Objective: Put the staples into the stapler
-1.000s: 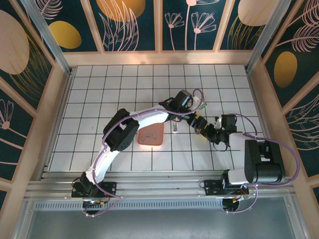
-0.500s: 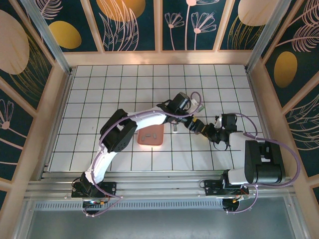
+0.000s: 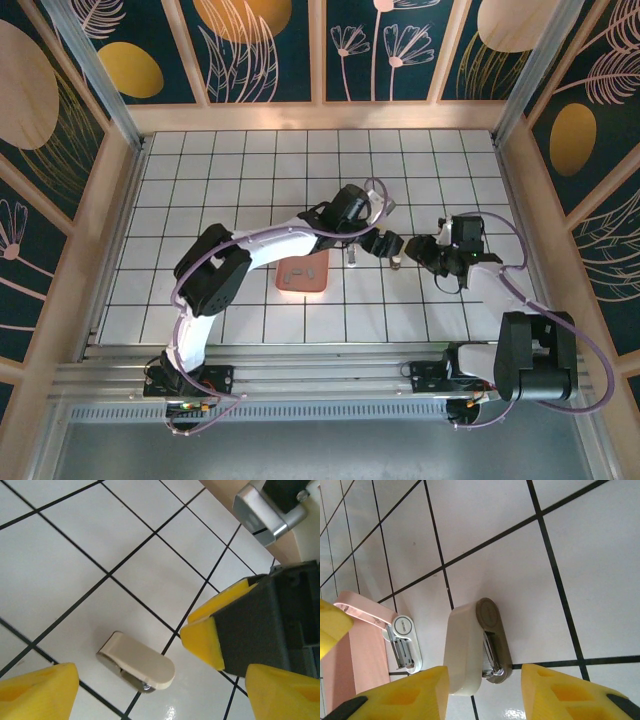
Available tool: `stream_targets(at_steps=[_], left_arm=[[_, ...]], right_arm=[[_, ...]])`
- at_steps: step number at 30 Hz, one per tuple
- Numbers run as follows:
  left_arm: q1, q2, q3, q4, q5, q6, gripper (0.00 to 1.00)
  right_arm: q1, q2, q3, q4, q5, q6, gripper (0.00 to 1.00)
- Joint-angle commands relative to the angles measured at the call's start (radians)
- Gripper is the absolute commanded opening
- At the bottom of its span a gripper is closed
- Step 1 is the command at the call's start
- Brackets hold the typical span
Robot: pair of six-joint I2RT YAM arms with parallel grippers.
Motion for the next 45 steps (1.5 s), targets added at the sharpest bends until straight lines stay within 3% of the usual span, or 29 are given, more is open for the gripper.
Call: stream_targets(at_steps=[1,13,30,45], left_arm=[[-0.002,-0.050,-0.046,0.058,-0.043,-0.033,0.86],[0.001,-0.072,-0.076,0.061,-0.057,-0.031,0.87],[0.005,-0.107,-0.130,0.086,-0.082,-0.043,0.87],[0.052,-0.214,-0.240,0.145,-0.121,-0.122,0.90]], right_arm=[[0.022,0.045,0.046,-0.034,-0.002,-0.026,0.43],[0.043,0.197,0.004,0.040,0.000,-0.030,0.34],[0.103,0.220,-0.018,-0.039,0.193,-0.034,0.28],[0.127,0.034,0.123,-0.170,0.218,-0.042,0.38]])
